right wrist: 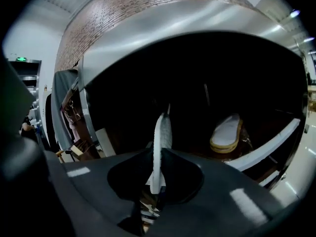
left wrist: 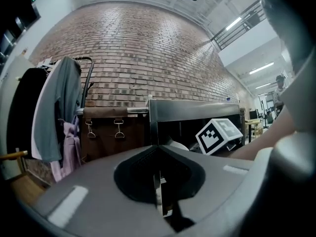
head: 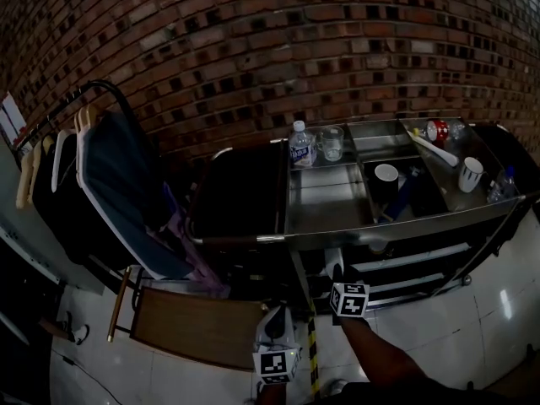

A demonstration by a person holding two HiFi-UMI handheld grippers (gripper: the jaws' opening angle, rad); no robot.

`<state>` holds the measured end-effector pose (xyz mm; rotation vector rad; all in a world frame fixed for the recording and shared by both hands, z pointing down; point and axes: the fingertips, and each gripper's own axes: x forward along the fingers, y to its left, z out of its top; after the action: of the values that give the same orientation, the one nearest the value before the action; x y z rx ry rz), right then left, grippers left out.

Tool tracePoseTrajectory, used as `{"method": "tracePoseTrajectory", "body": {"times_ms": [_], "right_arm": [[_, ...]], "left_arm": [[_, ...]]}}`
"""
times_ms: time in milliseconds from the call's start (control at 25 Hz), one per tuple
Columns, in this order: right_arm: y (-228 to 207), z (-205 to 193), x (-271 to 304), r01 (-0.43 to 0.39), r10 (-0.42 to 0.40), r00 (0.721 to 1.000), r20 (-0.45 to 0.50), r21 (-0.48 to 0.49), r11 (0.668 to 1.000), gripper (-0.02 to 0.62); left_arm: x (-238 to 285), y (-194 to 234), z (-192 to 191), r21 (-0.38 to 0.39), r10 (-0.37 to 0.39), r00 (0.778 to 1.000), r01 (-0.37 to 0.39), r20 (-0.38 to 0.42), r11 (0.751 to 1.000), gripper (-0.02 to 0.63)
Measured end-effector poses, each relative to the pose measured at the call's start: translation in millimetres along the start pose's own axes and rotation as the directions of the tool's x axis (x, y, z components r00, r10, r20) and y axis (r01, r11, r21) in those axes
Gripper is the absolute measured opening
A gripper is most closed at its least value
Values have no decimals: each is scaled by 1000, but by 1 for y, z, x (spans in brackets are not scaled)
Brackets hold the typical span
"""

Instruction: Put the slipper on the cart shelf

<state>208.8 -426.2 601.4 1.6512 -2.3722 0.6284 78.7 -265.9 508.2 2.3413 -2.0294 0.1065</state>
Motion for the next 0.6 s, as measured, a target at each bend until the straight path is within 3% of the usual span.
{"method": "tracePoseTrajectory", "body": {"times_ms": [440, 600], "right_arm": [[-18, -11, 34, 23, -24, 999, -41, -14, 1000, 49], [-27, -14, 45, 29, -29, 998, -59, -7, 1000, 57]], "left_arm": [[13, -4, 24, -37, -8, 998, 11, 61, 999, 15], [13, -4, 17, -43, -5, 999, 8, 50, 999, 15]]}}
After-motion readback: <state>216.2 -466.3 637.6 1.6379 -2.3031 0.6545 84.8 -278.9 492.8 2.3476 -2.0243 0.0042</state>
